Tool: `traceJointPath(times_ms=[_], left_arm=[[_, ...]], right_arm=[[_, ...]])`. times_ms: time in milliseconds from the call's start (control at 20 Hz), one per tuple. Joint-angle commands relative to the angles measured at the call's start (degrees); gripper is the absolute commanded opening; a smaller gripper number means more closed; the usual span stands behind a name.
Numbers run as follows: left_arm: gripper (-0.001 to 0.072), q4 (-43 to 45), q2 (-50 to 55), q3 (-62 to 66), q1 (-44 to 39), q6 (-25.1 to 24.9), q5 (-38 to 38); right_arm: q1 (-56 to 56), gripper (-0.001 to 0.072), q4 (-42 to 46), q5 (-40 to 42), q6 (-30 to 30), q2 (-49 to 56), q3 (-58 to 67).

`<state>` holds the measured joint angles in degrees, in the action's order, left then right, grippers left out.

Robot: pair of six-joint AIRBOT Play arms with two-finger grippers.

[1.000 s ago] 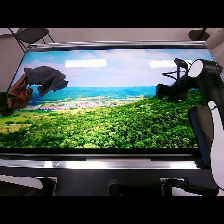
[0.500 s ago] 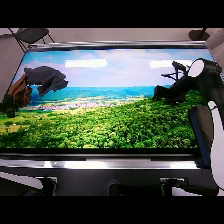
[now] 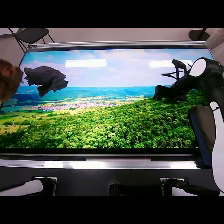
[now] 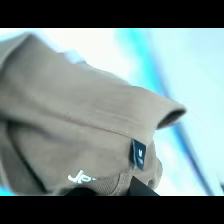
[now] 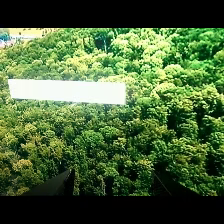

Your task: Fold the shirts.

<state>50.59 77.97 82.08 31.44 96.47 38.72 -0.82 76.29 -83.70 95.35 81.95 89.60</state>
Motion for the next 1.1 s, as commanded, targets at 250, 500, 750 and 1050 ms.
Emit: traceJointPath(times_ms=[250,500,750,1050], left_arm=[[0.0036,8.6,-30.7,-2.4,-33.2,-3.5,15.3],[0.0035,8.6,-27.6,-14.3,-56.7,-3.5,20.7],[0.0036,13.0,-15.0,-22.5,-66.4,-11.6,28.5],[0.0715,16.5,0.4,-18.3,-65.2,-14.6,35.1]], right_arm=[[0.0,0.0565,4.4,-3.3,-4.1,-13.6,0.1],[0.0,0.0566,6.0,-6.2,-4.2,-22.6,0.1],[0.0,0.0566,8.7,-10.9,-4.0,-25.6,0.0],[0.0,0.0567,7.8,-10.3,-1.9,-23.1,-0.2]])
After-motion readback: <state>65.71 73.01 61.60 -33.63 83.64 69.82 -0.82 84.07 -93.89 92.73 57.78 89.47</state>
